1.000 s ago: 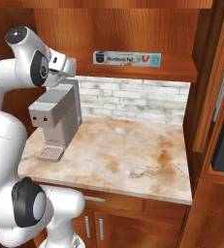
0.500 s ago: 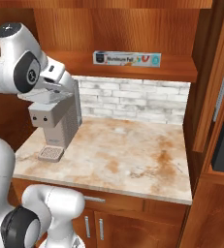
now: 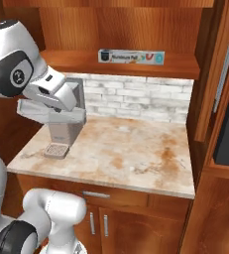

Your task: Retrieve the tupperware and aluminum foil from the cabinet and place them on the dining counter near the plate with tomato and lemon wedge to prepare for storing leftovers.

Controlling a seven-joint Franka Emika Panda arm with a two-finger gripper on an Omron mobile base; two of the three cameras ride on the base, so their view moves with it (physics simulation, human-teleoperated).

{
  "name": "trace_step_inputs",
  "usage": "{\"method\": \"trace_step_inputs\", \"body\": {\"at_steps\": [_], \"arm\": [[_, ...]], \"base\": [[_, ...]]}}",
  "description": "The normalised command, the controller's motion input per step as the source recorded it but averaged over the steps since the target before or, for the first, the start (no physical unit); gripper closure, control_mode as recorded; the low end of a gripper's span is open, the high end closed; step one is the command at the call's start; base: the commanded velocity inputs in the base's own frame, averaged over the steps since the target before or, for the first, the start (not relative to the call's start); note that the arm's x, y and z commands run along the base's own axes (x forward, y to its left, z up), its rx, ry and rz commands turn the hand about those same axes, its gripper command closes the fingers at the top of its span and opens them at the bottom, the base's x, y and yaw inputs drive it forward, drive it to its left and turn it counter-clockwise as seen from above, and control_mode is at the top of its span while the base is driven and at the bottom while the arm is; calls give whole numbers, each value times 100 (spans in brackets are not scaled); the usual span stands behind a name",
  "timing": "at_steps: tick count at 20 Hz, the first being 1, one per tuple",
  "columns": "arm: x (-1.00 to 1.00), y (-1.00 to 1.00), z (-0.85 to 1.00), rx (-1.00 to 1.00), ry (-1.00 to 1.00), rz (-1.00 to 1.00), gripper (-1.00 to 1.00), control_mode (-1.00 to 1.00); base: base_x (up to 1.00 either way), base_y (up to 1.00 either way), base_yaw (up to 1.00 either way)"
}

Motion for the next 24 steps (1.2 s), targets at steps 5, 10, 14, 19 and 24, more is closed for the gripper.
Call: {"method": "trace_step_inputs", "body": {"at_steps": [5,10,14,19,24], "arm": [[0,0,0,0,0,0,100,100],[0,0,0,0,0,0,100,100],[0,0,0,0,0,0,100,100],[0,0,0,0,0,0,100,100],[0,0,0,0,0,0,100,100]], "base": [[-100,-2,-14],[-53,-4,-81],[-2,12,-100],[0,6,-97],[0,0,-90]]}}
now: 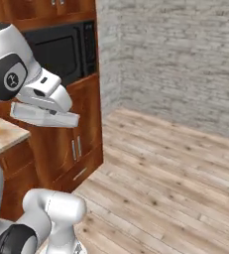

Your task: Retrieve the tupperware and aluminum foil from the cabinet and place them on the dining counter near the plate with tomato and lemon wedge to prepare for storing leftovers.

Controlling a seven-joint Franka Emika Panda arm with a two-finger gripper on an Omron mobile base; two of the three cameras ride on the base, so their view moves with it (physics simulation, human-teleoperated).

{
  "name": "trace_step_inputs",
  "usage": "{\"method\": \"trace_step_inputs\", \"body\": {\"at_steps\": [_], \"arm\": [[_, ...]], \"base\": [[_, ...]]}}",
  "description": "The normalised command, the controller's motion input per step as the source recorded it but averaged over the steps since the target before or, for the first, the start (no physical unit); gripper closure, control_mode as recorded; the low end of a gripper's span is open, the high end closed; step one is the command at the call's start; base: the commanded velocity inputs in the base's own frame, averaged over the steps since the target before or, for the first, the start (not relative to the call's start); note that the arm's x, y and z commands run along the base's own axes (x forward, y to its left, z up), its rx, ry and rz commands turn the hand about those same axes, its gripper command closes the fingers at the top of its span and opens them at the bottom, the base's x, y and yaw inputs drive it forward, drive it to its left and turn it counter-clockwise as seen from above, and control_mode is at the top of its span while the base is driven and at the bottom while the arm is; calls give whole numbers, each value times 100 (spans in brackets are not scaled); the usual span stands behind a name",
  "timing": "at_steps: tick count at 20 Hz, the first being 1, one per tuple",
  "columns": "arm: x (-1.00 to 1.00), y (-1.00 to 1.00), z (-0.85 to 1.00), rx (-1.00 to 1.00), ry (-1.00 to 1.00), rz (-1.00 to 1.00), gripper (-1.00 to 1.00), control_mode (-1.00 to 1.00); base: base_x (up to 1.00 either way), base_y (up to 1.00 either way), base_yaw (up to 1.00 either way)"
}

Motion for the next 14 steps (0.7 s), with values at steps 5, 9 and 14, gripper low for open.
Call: {"method": "trace_step_inputs", "body": {"at_steps": [5,9,14], "arm": [[0,0,0,0,0,0,100,100],[0,0,0,0,0,0,100,100],[0,0,0,0,0,0,100,100]], "base": [[0,0,-91],[0,0,-91],[0,4,-91]]}}
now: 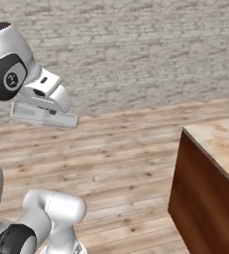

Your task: Retrieve the tupperware and aluminum foil from the cabinet and place them on the dining counter near the plate with tomato and lemon wedge to prepare for storing leftovers.

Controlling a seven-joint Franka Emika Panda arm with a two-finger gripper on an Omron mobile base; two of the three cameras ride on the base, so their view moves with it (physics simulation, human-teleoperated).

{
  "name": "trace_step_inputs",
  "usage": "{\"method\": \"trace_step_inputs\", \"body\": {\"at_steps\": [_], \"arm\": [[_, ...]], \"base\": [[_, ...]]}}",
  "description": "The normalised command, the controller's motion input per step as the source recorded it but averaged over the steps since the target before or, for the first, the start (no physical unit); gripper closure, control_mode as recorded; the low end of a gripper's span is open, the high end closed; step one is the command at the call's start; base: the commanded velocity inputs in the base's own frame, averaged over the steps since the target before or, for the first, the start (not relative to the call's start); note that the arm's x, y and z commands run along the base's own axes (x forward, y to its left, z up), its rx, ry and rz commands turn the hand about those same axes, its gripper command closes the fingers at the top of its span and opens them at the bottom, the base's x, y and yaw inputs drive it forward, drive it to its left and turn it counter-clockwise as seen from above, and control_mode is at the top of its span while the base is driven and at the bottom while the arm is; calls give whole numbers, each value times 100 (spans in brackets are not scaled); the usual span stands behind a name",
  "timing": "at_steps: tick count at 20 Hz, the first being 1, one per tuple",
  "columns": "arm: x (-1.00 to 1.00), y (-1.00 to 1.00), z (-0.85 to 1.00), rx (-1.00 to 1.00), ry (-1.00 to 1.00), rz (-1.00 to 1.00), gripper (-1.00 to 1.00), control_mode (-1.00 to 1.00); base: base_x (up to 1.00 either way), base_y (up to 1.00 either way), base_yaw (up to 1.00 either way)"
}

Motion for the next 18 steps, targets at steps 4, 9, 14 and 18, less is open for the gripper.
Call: {"method": "trace_step_inputs", "body": {"at_steps": [4,9,14,18], "arm": [[0,0,0,0,0,0,100,100],[0,0,0,0,0,0,100,100],[0,0,0,0,0,0,100,100],[0,0,0,0,0,0,100,100]], "base": [[8,16,-83],[36,47,-69],[30,100,-49],[32,100,-44]]}}
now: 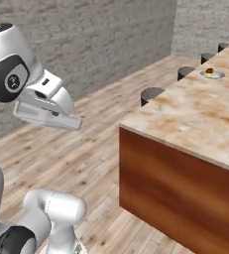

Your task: Retrieve the tupperware and aluminum foil from the cabinet and place them on the dining counter near the plate with tomato and lemon wedge to prepare for storing leftovers.

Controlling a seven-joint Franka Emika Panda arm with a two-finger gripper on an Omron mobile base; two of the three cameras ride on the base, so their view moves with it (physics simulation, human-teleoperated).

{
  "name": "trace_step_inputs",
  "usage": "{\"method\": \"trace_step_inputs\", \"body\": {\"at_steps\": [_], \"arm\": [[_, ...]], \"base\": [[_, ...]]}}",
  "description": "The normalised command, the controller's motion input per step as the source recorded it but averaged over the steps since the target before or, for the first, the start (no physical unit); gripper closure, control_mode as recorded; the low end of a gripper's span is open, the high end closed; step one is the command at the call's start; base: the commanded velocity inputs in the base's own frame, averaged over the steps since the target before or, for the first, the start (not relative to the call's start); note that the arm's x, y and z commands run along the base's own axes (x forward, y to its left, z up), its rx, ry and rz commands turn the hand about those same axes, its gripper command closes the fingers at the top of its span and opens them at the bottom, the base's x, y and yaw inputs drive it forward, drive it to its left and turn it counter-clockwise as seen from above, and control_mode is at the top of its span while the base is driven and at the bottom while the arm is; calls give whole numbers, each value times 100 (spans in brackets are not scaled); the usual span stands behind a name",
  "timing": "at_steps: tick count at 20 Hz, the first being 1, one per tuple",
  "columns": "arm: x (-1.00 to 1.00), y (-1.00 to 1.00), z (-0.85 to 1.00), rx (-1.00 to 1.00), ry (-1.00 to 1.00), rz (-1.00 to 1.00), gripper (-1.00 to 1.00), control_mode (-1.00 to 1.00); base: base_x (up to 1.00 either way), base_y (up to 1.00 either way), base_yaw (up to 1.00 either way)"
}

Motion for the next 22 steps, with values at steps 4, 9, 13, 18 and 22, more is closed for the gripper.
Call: {"method": "trace_step_inputs", "body": {"at_steps": [4,9,13,18,22], "arm": [[0,0,0,0,0,0,100,100],[0,0,0,0,0,0,100,100],[0,0,0,0,0,0,100,100],[0,0,0,0,0,0,100,100],[0,0,0,0,0,0,100,100]], "base": [[56,100,-46],[73,100,-50],[78,100,-55],[79,100,-56],[78,100,-57]]}}
